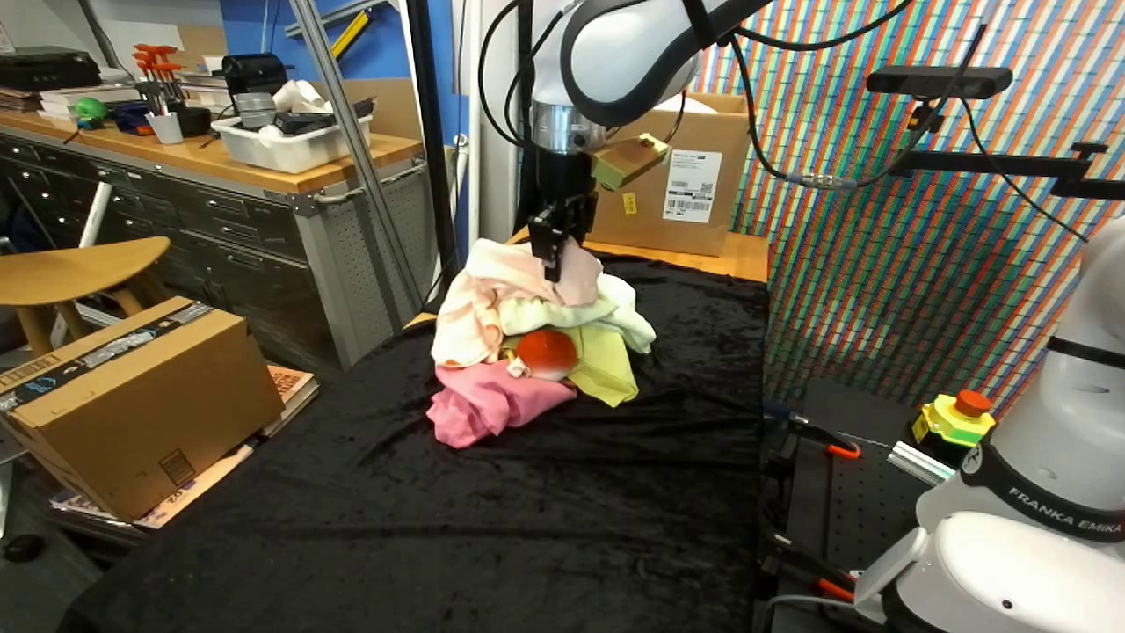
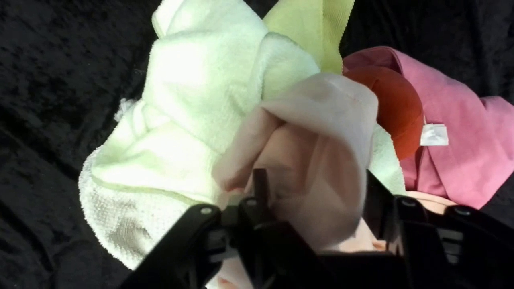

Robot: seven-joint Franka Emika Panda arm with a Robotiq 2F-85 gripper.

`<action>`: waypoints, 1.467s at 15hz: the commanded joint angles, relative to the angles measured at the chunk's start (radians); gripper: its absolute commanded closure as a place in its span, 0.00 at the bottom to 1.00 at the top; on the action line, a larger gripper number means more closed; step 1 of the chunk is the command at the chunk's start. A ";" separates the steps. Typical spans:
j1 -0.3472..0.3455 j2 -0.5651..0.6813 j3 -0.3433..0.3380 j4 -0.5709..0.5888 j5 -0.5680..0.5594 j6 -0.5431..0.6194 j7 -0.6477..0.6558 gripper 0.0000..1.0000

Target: Heap up the things on the table into a pile

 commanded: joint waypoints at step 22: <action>0.009 -0.673 -0.031 -0.376 0.133 -0.220 -0.132 0.00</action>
